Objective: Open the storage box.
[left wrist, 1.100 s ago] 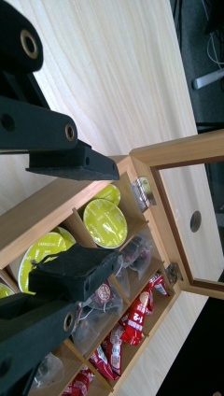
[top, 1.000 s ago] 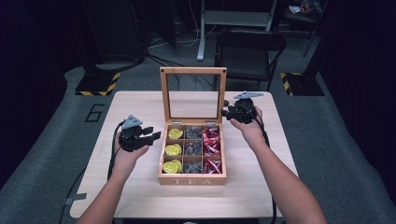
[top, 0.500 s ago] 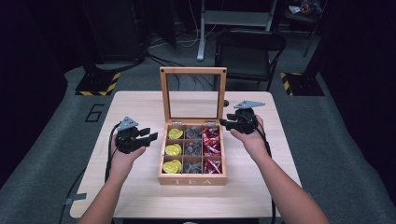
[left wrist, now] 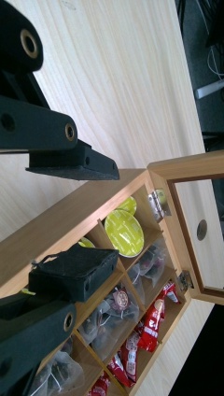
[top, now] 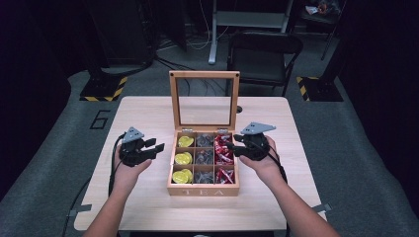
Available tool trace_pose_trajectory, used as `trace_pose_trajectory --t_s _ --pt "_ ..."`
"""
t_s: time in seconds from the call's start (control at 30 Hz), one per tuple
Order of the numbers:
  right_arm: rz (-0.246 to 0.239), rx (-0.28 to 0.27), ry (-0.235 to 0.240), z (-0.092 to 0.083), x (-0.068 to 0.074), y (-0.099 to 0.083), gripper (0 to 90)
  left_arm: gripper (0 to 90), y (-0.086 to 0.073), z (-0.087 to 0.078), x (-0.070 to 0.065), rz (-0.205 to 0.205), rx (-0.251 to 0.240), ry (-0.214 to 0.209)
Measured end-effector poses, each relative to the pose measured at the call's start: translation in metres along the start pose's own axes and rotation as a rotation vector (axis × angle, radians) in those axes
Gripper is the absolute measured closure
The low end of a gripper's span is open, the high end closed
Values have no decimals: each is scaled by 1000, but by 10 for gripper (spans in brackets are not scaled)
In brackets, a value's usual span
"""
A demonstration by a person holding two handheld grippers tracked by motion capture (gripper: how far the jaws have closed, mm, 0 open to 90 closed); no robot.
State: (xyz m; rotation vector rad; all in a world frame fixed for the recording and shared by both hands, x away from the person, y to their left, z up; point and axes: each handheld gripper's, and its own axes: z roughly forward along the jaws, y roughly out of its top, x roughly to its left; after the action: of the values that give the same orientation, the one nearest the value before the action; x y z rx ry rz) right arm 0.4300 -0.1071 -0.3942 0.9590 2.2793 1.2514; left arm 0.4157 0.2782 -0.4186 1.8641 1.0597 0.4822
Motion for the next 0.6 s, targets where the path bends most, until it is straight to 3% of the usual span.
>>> trace_pose_trajectory --t_s 0.2,0.6 --pt "11 18 44 -4 12 -11 565 549 -6 -3 4 -20 -1 3" --pt "-28 57 49 -2 30 -43 580 545 -16 -4 5 -30 10 6"
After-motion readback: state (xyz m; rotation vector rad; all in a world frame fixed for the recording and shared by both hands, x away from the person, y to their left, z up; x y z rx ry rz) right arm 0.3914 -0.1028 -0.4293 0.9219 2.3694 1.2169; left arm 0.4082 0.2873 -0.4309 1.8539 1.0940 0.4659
